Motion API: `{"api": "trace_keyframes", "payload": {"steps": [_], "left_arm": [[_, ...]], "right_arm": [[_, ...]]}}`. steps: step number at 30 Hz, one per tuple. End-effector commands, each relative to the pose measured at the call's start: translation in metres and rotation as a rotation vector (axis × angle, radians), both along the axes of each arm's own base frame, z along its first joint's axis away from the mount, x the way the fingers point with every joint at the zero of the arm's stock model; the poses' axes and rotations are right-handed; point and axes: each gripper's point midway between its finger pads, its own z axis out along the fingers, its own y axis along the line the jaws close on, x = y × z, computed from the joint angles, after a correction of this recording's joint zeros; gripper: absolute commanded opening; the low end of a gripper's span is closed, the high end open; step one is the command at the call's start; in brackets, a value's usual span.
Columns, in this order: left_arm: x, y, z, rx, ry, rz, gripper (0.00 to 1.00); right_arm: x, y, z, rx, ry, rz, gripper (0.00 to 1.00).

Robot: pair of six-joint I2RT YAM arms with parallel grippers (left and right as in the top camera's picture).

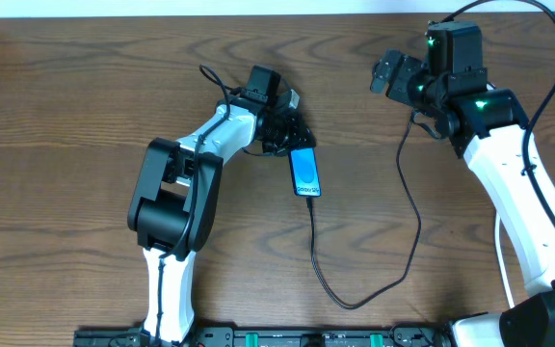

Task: Plug charger to phone and switch on socket
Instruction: 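Lower the phone with the left gripper onto the table center, then open the left gripper and lift it away from the phone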

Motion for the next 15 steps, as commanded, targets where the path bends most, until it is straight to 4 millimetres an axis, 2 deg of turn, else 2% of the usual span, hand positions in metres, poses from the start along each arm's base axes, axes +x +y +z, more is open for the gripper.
{"api": "trace_keyframes", "payload": {"steps": [1,5,10,11,13,15], "left_arm": [[0.0016,-0.0004,-0.0019,0.015,-0.006,-0.004,0.30],[0.0028,0.0015,-0.0034,0.029,-0.011,0.002,0.53],[0.0027,0.0015,-0.0034,0.029,-0.011,0.001,0.53],[0.0028,0.0015,-0.0035,0.030,-0.011,0.001,0.64],[0.0028,0.0015,-0.0035,0.030,-0.011,0.001,0.74],[0.0025,0.0019,-0.0037,0.032,-0.010,0.002,0.78]], "right_arm": [[0.0010,-0.0022,-0.0034,-0.022,0.005,0.002,0.99],[0.0010,-0.0023,-0.0034,-0.022,0.005,0.002,0.99],[0.0012,-0.0028,-0.0034,-0.024,0.004,-0.001,0.99],[0.0012,-0.0031,-0.0034,-0.027,0.004,-0.002,0.99],[0.0012,-0.0032,-0.0034,-0.027,0.004,-0.003,0.99],[0.0012,-0.0032,-0.0034,-0.027,0.004,-0.003,0.99]]}}
